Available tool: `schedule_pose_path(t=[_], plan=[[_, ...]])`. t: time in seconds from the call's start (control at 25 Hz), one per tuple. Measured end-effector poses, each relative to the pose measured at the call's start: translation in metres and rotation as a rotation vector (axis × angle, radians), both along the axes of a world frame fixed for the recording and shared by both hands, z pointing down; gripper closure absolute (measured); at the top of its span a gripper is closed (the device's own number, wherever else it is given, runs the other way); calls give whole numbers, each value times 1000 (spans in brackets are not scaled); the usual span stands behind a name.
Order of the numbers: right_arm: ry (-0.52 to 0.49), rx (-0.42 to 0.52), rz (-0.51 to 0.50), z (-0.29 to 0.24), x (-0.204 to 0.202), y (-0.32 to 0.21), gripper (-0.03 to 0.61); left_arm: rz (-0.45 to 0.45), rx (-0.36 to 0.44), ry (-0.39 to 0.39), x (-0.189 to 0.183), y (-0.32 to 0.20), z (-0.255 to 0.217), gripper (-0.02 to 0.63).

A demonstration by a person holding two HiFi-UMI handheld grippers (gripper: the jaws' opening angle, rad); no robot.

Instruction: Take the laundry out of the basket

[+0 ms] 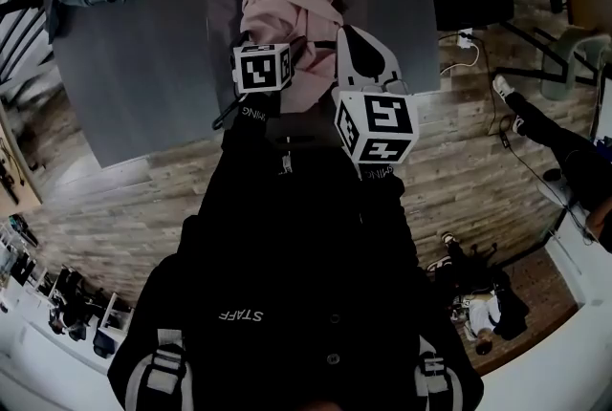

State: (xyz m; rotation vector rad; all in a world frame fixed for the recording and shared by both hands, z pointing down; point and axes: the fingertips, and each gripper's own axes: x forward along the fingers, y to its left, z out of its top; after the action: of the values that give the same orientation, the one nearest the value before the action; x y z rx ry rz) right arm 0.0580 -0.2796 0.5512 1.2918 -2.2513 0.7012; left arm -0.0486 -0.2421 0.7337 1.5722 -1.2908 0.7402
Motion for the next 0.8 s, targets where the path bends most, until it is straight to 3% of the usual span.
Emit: schedule_pose_path(t=[0.28,0.8], plan=[[-10,-6,-4,0,1,-4,566,11,-63,27,11,-3,42,38],[-48,-21,28,1,7,-5,566,0,-75,-102,-1,-9,73,40]])
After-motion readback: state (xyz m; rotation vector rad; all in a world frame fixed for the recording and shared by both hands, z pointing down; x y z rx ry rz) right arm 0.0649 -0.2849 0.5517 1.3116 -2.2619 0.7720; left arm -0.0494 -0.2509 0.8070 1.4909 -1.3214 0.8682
